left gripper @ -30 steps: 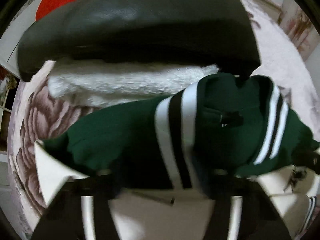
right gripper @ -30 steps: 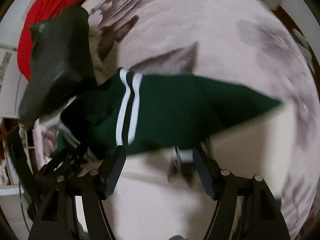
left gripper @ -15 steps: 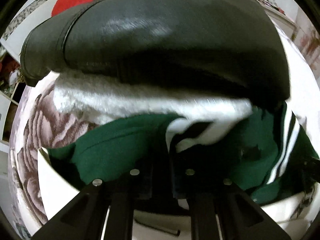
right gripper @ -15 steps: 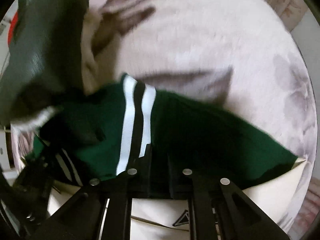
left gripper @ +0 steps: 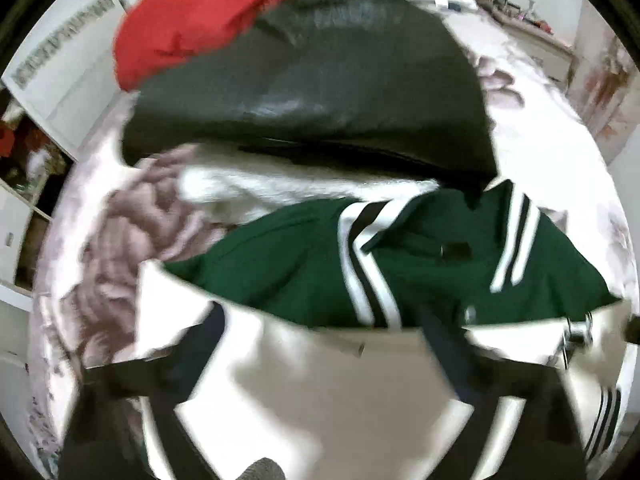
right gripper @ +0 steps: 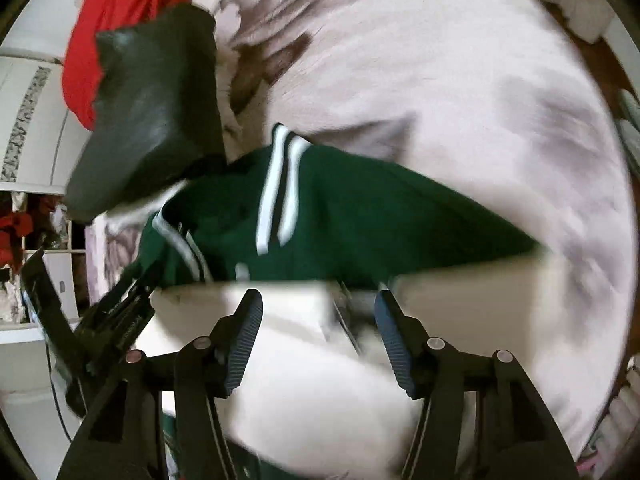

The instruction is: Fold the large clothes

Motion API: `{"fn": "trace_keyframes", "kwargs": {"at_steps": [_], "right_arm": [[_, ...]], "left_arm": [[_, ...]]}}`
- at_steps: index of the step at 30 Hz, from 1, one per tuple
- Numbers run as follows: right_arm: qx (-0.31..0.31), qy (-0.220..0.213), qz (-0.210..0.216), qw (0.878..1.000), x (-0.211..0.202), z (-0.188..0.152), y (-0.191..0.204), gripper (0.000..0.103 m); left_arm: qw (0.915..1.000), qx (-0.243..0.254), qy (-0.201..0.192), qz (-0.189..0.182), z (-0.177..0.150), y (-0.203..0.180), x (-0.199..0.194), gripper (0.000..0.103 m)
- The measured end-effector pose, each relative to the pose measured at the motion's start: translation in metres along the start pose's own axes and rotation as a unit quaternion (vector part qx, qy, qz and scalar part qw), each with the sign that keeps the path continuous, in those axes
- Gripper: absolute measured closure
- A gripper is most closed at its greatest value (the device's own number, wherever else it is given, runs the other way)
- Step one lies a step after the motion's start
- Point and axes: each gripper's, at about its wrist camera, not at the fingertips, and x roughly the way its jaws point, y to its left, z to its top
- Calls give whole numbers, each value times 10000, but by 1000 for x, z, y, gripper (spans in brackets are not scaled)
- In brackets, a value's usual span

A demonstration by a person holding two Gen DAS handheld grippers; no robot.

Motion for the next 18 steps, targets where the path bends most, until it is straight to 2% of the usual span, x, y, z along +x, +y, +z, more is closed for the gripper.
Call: {"fn": "trace_keyframes", "kwargs": {"at_steps": [2, 5, 9, 11, 14, 16, 18], "right_arm": [[183, -55, -197, 9996, -25, -43, -21, 39], [419, 43, -821, 9957, -41, -110, -62, 39], [669, 841, -1109, 9880, -6, -188, -105, 39], [637, 1025, -1308, 9840, 12, -205, -110, 39], [543, 1061, -1369, 9834, 40, -215, -111, 40], [694, 592, -1650, 9821, 38, -217, -118, 78], [1126, 418, -1701, 9781, 35, -220, -132, 79]], "left_arm": [[9999, -1, -117, 24, -21, 4, -24, 0], [9998, -24, -92, 182, -60, 5, -47, 0], [9986, 119, 141, 503, -112, 11, -53, 0], [9969, 289, 365, 635, -138, 9, -47, 0], [9925, 568, 739, 785, -184, 5, -27, 0], [9906, 618, 955, 758, -202, 9, -17, 0], [9928, 516, 934, 552, -213, 14, -9, 0]]}}
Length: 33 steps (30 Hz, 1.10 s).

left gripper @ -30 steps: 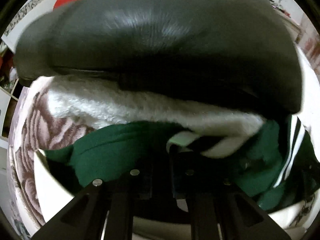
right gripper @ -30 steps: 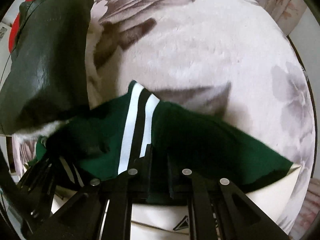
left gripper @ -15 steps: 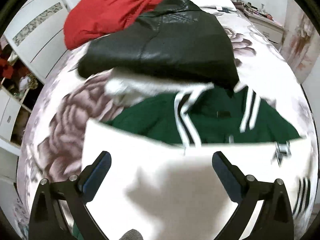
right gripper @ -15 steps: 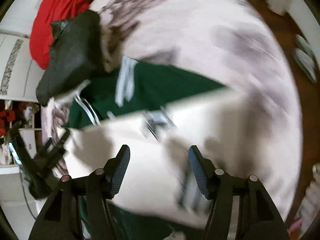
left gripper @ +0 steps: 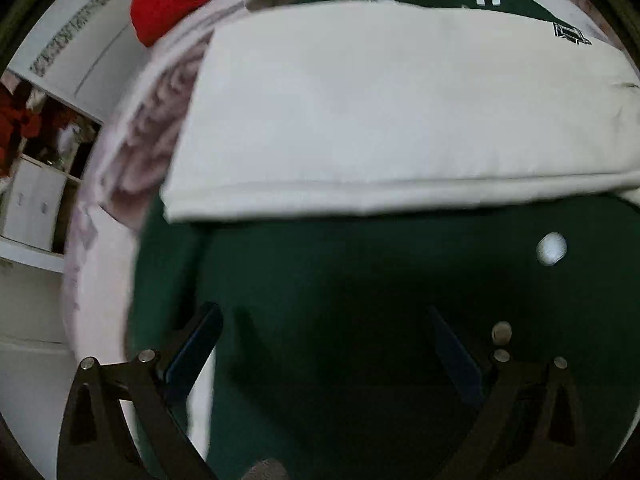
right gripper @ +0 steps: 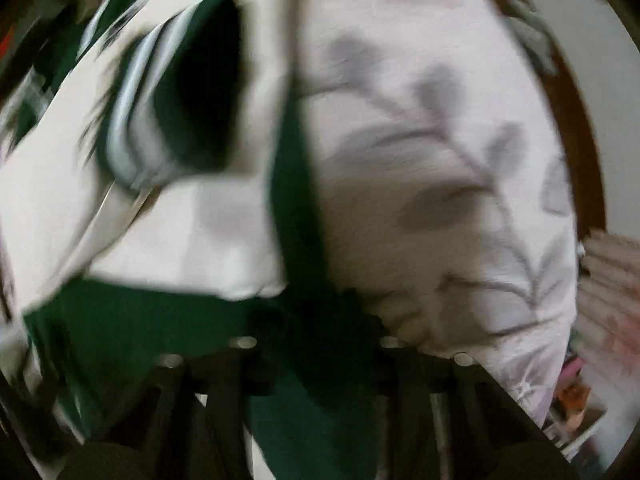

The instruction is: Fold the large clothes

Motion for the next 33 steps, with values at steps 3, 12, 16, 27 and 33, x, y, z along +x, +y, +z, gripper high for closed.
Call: {"fn": "trace_keyframes", "kwargs": {"at_steps": [3, 12, 16, 27, 33], "right_arm": [[-26, -56, -134, 9999, 9, -8, -7, 80], [-282, -114, -352, 9989, -41, -37, -10, 45], [-467, -288, -412, 9976, -60, -63, -15, 39], [-851, 84, 646, 9942, -70, -52, -38, 36], [-1233, 359, 821, 9883, -82, -43, -90, 35]], "left_arm": [[9993, -192, -96, -310, 0, 7, 10, 0], [9950, -650, 35, -758, 8, 22, 11, 0], [9971, -704, -96, -273, 8, 24, -18, 0], [9934, -672, -253, 892, -38, -39, -116, 0], [9815, 399, -297, 1850, -99, -149, -164, 0]]}}
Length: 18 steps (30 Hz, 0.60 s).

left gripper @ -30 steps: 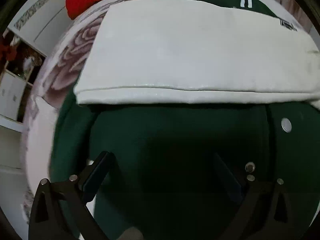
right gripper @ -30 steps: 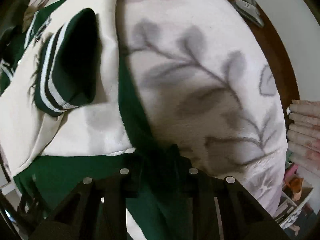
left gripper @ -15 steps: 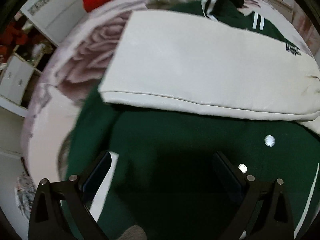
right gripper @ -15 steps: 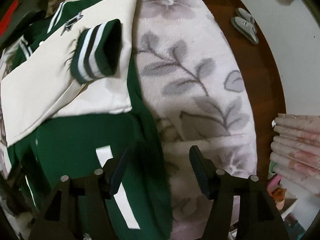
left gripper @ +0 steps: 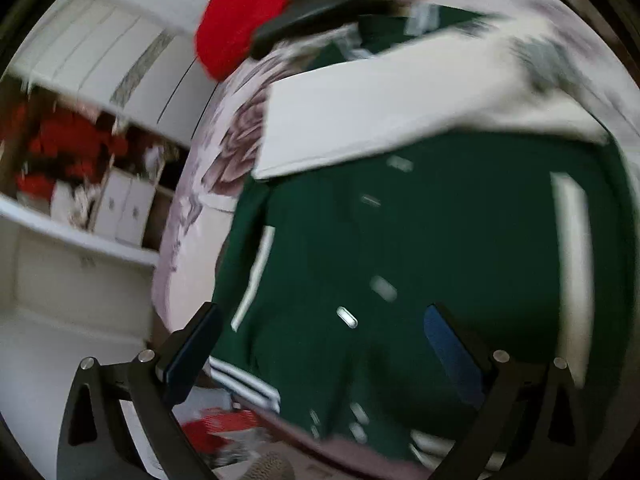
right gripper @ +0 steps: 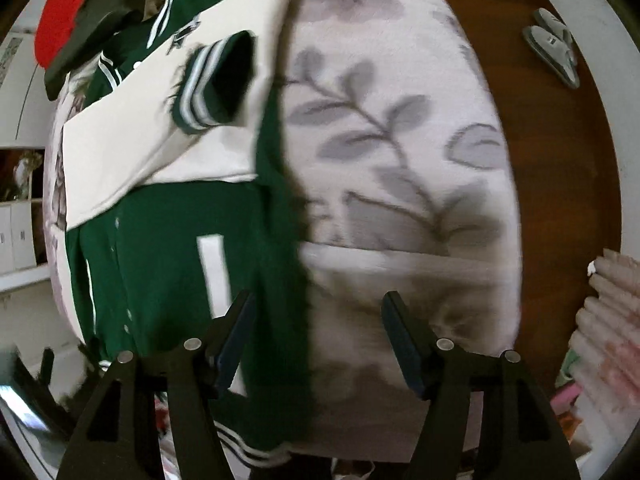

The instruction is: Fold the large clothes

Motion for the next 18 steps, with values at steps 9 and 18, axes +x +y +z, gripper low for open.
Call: {"fn": "trace_keyframes", "kwargs": {"at_steps": [9, 18], "right_arm": [[361, 486, -273, 9978, 18, 9, -107, 35], [57, 447, -410, 9981, 16, 38, -115, 35]], "left_arm": [[9880, 1528, 97, 192, -61, -163, -42, 0], [9898, 1420, -51, 122, -64, -183, -58, 0]]}}
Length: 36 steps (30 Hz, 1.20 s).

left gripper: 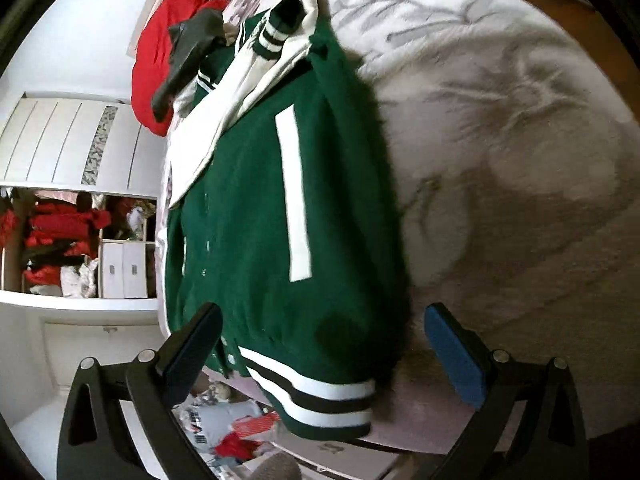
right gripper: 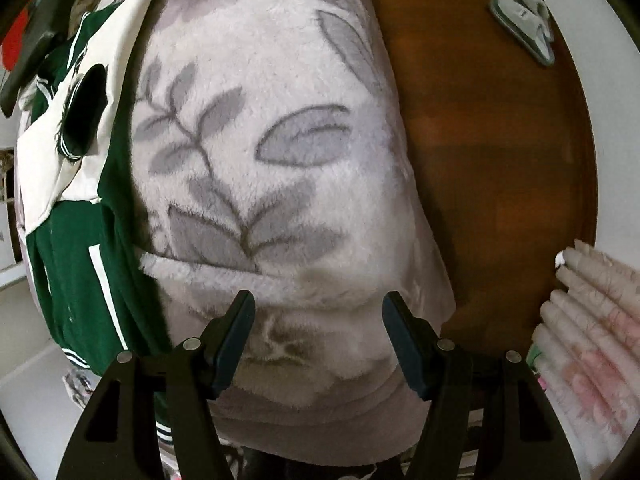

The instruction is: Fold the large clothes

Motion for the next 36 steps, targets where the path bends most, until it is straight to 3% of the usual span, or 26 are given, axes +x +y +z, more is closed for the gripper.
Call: {"fn": "trace_keyframes", "kwargs": {"at_steps": [3, 6, 8, 11, 12, 13, 15, 16, 19, 22, 24, 25, 26, 27, 28, 32, 36], "right_arm": [[-134, 29, 43, 9999, 4, 8, 13, 35], [-145, 29, 370, 9992, 5, 18, 23, 35], [-171, -99, 959, 9952, 3, 30, 31, 35], [-378, -293, 1932, 9800, 0, 58, 48, 34], [-406, -318, 2227, 9735, 1, 69, 55, 29], [-418, -317, 2528, 9661, 4, 83, 63, 28], [-381, -278, 3047, 9513, 14, 113, 80, 27], [-335, -265, 3212, 9460, 18, 123, 87, 24], [-182, -126, 3706, 9285, 38, 157, 115, 22], [-171, 230, 3845, 9227, 61, 181, 141, 22], [-127, 535, 3759, 9250, 72, 190, 158, 22], [-71, 524, 3693, 9278, 72, 191, 166, 28], [-96, 512, 3656, 9293, 71, 190, 175, 38], [-125, 518, 3499, 9353, 65, 188, 186, 72], [-120, 486, 3447, 9374, 57, 187, 196, 79], [-351, 158, 3084, 9505, 6, 174, 248, 86], [-627, -113, 2908, 9547, -57, 164, 307, 87]], "left_arm": [[9983, 206, 405, 359, 0, -17, 30, 0], [9978, -161, 637, 39, 5, -2, 56, 0], [9969, -414, 654, 175, 7, 16, 59, 0], [9939, -829, 725, 29, 9, 50, 68, 3], [9933, -921, 704, -3, 9, 56, 69, 18], [9924, -1027, 670, -87, 10, 63, 68, 45], [9903, -1214, 595, -318, 13, 73, 65, 78], [9899, -1257, 556, -342, 15, 75, 62, 84], [9875, -1420, 540, -430, 17, 83, 58, 87], [9851, -1539, 555, -535, 18, 89, 56, 89], [9836, -1622, 526, -584, 16, 97, 54, 89], [9829, -1660, 515, -614, 16, 101, 53, 90], [9814, -1736, 493, -657, 16, 108, 53, 90], [9803, -1786, 484, -688, 16, 112, 53, 91], [9792, -1839, 471, -714, 16, 116, 51, 91], [9703, -2198, 380, -933, 8, 152, 45, 92], [9533, -2701, 332, -1310, -8, 208, 43, 93]]}}
